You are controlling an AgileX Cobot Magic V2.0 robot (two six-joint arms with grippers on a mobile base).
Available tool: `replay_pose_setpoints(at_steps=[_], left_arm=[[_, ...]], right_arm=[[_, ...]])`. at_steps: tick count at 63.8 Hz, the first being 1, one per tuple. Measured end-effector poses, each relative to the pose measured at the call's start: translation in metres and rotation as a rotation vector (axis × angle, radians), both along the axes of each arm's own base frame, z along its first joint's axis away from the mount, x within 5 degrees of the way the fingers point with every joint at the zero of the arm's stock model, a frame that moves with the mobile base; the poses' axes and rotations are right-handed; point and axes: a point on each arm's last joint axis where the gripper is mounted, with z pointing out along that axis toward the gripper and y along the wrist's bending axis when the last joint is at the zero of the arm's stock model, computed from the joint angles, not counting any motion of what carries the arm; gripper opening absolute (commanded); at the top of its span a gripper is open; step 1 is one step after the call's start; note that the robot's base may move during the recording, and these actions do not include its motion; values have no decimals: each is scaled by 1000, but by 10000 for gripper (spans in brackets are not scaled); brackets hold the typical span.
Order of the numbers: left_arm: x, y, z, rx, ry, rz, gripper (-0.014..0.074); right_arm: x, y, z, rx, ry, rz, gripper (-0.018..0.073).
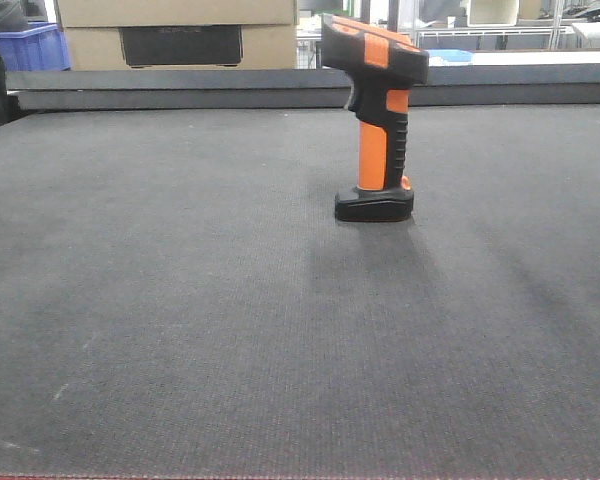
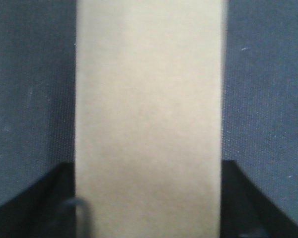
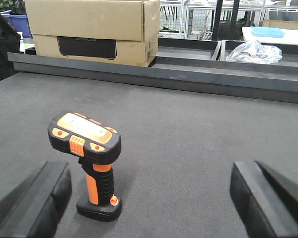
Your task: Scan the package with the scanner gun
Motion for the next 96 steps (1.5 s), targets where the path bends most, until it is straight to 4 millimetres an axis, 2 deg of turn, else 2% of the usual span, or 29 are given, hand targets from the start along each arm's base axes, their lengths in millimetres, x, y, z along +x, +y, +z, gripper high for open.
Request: replay_pose_setpoints(at_steps=[5, 18, 25, 31, 48, 60, 68, 75, 85, 96], left_arm=[[0, -1, 0, 1, 1, -2, -116], [0, -1, 0, -7, 2, -3, -111], [-1, -8, 8, -56, -28, -6, -111], [-7, -20, 30, -110, -114, -10, -111], [-40, -67, 116, -306, -435, -38, -111], [-61, -85, 147, -371, -516, 2, -111], [-67, -98, 154, -383, -526, -6, -111], [-66, -113, 150, -406, -500, -42, -111], [-60, -131, 138, -439, -447, -89, -111], [-57, -147, 133, -456, -418, -134, -111]], right_arm=[[0, 0, 0, 0, 0, 0, 551], [0, 0, 0, 0, -1, 0, 551], [0, 0, 0, 1, -4, 0, 551], [0, 0, 1, 2, -8, 0, 551], [0, 0, 1, 4, -14, 0, 551], [-2, 6, -2, -6, 20, 41, 551], [0, 19, -8, -21, 59, 117, 551], [8, 35, -17, -40, 103, 185, 551], [34, 63, -37, -58, 136, 243, 551], [62, 79, -61, -38, 159, 233, 551]])
